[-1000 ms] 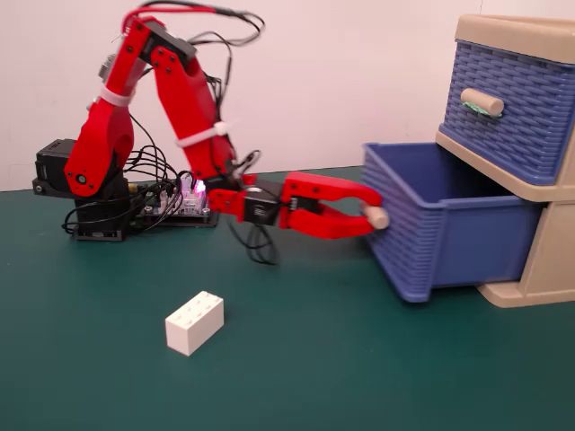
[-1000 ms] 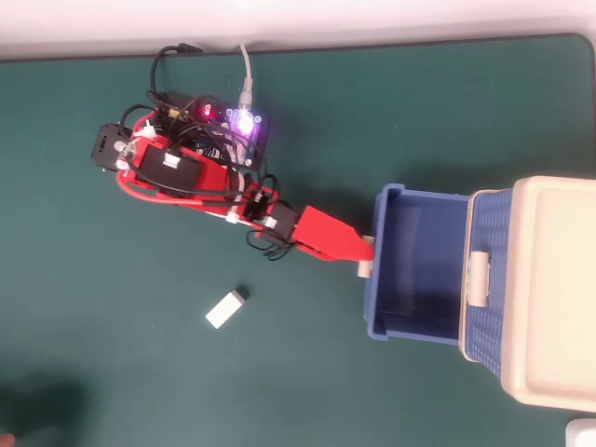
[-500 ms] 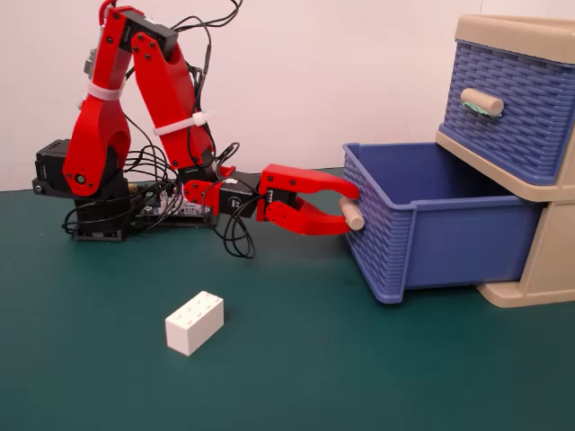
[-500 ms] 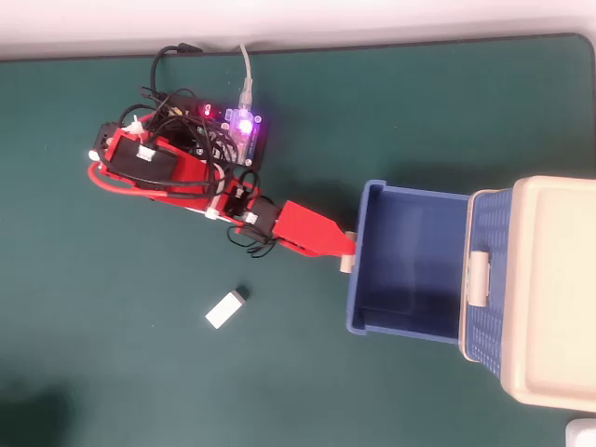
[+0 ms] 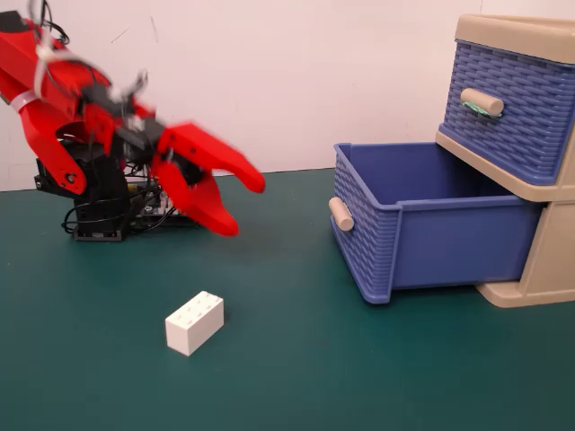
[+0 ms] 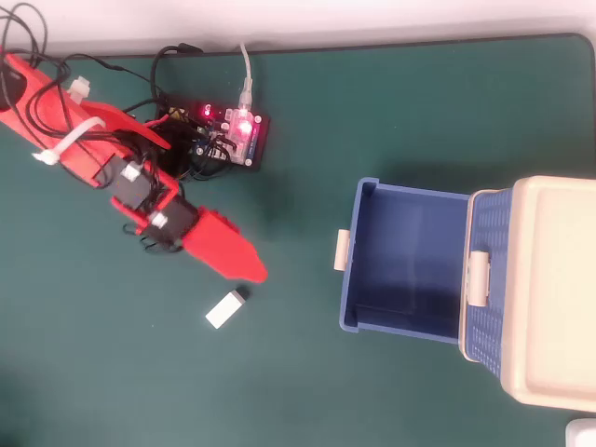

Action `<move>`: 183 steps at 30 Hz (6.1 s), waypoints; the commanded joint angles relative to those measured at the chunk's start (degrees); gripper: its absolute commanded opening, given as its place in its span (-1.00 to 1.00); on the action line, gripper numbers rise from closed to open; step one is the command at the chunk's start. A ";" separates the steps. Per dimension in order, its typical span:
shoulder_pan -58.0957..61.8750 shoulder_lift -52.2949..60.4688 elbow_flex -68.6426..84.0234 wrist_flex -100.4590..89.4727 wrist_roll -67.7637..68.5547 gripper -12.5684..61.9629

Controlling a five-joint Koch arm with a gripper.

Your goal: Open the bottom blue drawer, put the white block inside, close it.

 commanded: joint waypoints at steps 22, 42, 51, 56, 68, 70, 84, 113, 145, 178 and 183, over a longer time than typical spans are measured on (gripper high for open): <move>20.57 -32.78 -33.05 35.24 -16.88 0.25; 20.04 -47.90 -39.11 35.60 -14.68 0.00; 20.13 -49.04 -39.37 37.71 -16.35 -0.88; 20.65 -47.55 -39.73 40.08 -16.79 -0.88; 0.35 -34.72 -80.51 68.73 6.50 -0.88; -7.21 -40.52 -90.09 67.50 14.15 -0.88; -21.71 -63.11 -113.55 67.24 22.06 -0.25; -20.04 -59.33 -99.76 83.06 -6.68 0.25; -22.59 -75.67 -103.01 49.13 -7.47 0.25; 18.11 -38.06 -97.12 91.93 -23.91 0.25; 37.27 -29.53 -69.26 86.31 -50.27 0.25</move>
